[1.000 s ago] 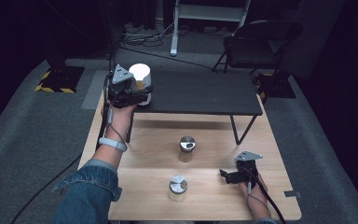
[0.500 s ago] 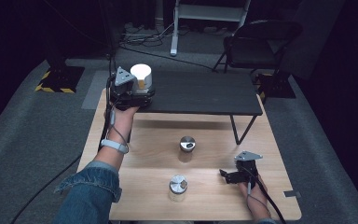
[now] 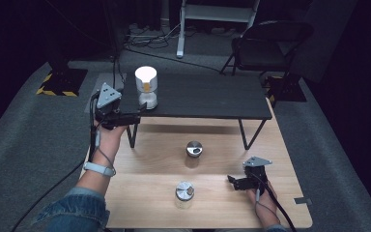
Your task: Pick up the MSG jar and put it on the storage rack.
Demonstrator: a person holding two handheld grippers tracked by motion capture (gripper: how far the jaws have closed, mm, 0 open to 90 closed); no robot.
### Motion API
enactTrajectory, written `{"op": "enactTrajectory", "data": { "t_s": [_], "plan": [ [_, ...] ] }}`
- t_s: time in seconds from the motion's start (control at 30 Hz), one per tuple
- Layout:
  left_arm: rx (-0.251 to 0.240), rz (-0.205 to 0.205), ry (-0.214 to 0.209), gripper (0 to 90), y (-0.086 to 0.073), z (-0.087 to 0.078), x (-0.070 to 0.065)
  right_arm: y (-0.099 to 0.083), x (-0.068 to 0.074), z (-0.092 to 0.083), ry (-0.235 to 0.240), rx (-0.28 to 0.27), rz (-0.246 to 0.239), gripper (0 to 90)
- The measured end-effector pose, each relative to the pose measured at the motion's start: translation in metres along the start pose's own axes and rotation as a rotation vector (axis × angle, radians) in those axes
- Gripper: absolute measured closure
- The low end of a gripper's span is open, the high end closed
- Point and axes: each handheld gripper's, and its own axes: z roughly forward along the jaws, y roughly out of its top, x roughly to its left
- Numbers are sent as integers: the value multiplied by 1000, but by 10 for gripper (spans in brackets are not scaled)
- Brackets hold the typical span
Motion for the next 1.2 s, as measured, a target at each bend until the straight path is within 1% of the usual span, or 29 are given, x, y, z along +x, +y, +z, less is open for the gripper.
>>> {"op": "enactTrajectory", "data": {
  "t_s": [0.03, 0.07, 0.17, 0.23, 0.33, 0.4, 0.47, 0.5, 0.53, 0.57, 0.67, 0.7, 0.77, 0.8, 0.9, 0.97, 1.07, 1.13, 1.2],
  "plan": [
    [-3, -5, 2, 67, -2, -4, 0, 0, 0, 0, 0, 0, 0, 1],
    [-3, -5, 2, 67, -2, -4, 0, 0, 0, 0, 0, 0, 0, 1],
    [-4, -21, -2, 67, -10, -15, 1, 0, 0, 0, 0, 0, 0, 1],
    [5, -21, 1, 68, -12, -20, 0, 0, 0, 0, 0, 0, 0, 1],
    [10, -16, 6, 68, -19, -27, -3, 0, 0, 0, 0, 0, 0, 1],
    [15, -27, -3, 69, -26, -31, -2, 0, 0, 0, 0, 0, 0, 1],
    [7, -46, -31, 69, -35, -33, 1, 0, 0, 0, 1, 0, 0, 1],
    [8, -51, -44, 72, -44, -36, 2, 0, 0, 0, 1, 0, 0, 1],
    [8, -51, -44, 72, -44, -36, 2, 0, 0, 0, 1, 0, 0, 1],
    [12, -55, -51, 72, -53, -38, 2, 0, 0, 0, 1, 0, 0, 1],
    [34, -47, -49, 74, -65, -40, -2, 0, 0, 0, 1, 0, 0, 1],
    [34, -47, -49, 74, -65, -40, -2, 0, 0, 0, 1, 0, 0, 1],
    [48, -35, -40, 75, -73, -42, -6, 0, 0, 0, 1, 0, 0, 1],
    [54, -25, -36, 76, -80, -44, -10, 0, 0, 0, 1, 0, 0, 1],
    [73, -6, -30, 79, -95, -47, -16, 0, 0, 0, 1, 0, 0, 1],
    [86, -4, -32, 81, -105, -49, -17, 0, 0, 0, 1, 0, 0, 1],
    [101, -1, -20, 84, -120, -50, -21, 0, 0, 0, 1, 0, 0, 1],
    [112, -14, -18, 84, -130, -51, -22, 0, 0, 0, 1, 0, 0, 1],
    [126, -15, -17, 84, -137, -50, -22, 0, 0, 0, 1, 0, 0, 1]
  ]
}}
